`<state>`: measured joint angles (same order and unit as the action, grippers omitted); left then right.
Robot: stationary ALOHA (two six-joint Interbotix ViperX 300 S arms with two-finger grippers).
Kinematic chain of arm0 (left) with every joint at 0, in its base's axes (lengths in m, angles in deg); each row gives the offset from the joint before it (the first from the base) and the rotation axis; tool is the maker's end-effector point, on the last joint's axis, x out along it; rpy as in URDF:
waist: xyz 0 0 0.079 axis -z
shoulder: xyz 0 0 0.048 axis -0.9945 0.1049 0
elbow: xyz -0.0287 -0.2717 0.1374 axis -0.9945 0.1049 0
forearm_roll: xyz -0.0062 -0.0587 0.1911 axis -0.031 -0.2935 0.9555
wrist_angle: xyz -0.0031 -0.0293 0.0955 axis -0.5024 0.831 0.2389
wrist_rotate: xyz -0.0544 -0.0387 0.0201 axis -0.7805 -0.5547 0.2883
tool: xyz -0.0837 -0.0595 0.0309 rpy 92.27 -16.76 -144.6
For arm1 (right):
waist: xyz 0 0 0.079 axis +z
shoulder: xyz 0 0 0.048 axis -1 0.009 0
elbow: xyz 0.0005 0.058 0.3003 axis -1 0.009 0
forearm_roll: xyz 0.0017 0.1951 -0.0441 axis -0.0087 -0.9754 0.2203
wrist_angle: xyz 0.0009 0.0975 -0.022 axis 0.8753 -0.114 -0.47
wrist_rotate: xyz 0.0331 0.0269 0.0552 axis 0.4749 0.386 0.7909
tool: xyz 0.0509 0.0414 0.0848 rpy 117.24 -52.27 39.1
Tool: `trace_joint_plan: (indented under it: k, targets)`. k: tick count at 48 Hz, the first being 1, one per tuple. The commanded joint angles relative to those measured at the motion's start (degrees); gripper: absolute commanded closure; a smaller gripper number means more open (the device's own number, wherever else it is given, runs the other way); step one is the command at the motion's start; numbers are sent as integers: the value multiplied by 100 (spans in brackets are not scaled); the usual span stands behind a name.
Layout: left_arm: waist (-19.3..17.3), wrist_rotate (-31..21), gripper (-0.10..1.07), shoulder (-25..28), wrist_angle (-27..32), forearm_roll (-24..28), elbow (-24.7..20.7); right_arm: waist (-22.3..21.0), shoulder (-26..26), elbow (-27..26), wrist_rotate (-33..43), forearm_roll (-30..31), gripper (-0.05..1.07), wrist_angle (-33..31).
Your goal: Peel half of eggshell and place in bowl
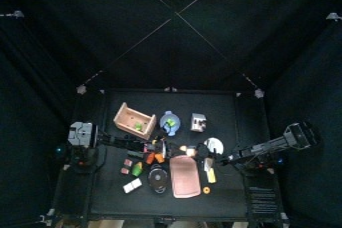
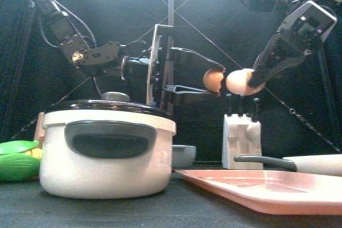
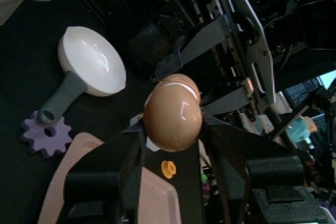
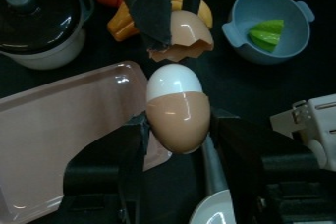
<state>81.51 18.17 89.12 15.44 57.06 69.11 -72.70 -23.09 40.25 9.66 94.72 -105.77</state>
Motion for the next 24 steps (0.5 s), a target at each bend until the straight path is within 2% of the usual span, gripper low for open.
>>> trace_joint_plan:
  k: [1, 24]
  targets:
    - [9, 18, 39, -176, -26, 9, -18, 97, -88, -62, 9, 0, 39, 9]
    - [-26, 44, 39, -439, -26, -26, 290, 193, -132, -229, -9, 62, 39, 9]
